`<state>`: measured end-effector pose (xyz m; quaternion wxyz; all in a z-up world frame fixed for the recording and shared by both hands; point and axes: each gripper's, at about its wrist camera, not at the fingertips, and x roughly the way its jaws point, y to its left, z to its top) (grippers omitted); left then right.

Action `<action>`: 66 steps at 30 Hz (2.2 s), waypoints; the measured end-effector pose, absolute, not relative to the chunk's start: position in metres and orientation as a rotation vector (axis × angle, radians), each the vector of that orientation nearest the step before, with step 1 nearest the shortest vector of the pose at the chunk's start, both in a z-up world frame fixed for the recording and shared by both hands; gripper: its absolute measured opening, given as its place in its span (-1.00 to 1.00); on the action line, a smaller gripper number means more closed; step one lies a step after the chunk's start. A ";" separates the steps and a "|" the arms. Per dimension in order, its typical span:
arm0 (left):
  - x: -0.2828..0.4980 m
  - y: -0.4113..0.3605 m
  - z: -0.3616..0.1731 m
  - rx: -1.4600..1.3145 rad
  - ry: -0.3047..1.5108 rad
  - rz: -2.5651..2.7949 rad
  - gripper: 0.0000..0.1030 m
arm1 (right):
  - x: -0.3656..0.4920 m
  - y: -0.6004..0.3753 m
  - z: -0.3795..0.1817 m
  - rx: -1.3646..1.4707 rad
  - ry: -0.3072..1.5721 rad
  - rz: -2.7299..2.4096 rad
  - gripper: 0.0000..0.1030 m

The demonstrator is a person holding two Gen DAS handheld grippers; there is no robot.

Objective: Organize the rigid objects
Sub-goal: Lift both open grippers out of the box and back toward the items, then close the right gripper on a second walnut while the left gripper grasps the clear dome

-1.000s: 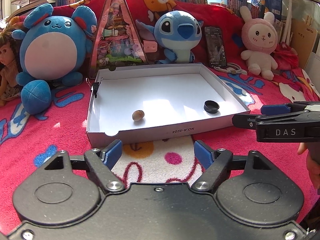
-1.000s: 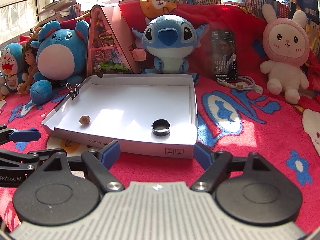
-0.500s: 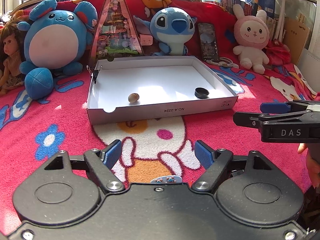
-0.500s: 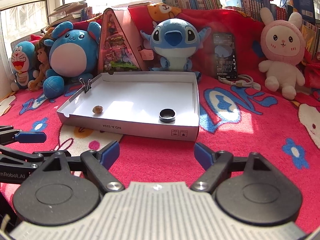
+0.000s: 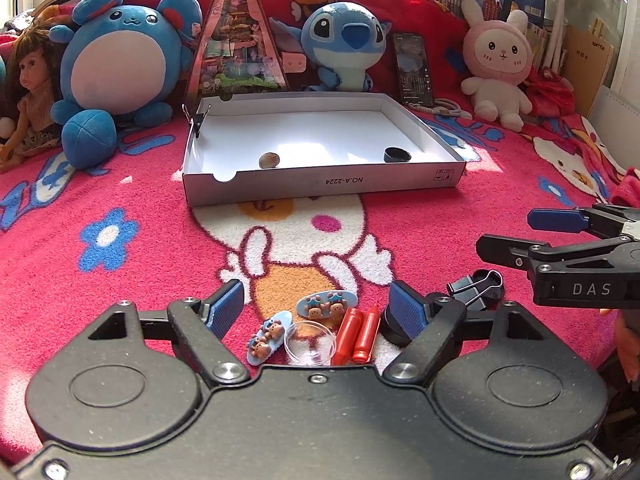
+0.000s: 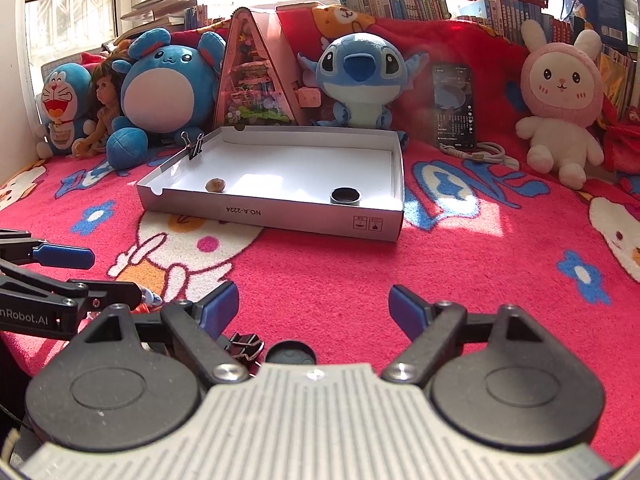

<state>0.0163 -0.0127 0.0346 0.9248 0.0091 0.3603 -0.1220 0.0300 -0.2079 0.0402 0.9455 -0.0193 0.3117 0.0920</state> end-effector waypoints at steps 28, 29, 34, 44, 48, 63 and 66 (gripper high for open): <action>-0.021 0.002 0.024 0.018 0.813 -0.263 -0.45 | -0.027 -0.209 0.021 -0.064 0.712 0.214 0.31; -0.019 0.001 0.023 0.022 0.813 -0.253 -0.50 | -0.027 -0.208 0.020 -0.066 0.714 0.215 0.26; -0.014 0.001 0.021 0.034 0.800 -0.235 -0.55 | -0.025 -0.203 0.017 -0.082 0.715 0.212 0.02; -0.009 -0.011 0.015 0.109 0.741 -0.207 -0.54 | -0.021 -0.196 0.014 -0.096 0.711 0.219 -0.19; -0.006 -0.011 0.015 0.100 0.726 -0.202 -0.49 | -0.019 -0.194 0.013 -0.101 0.712 0.216 -0.19; 0.007 -0.014 0.008 0.107 0.712 -0.175 -0.41 | -0.020 -0.188 0.011 -0.131 0.693 0.205 -0.28; 0.007 -0.014 0.008 0.101 0.715 -0.172 -0.47 | -0.022 -0.187 0.012 -0.148 0.687 0.211 -0.35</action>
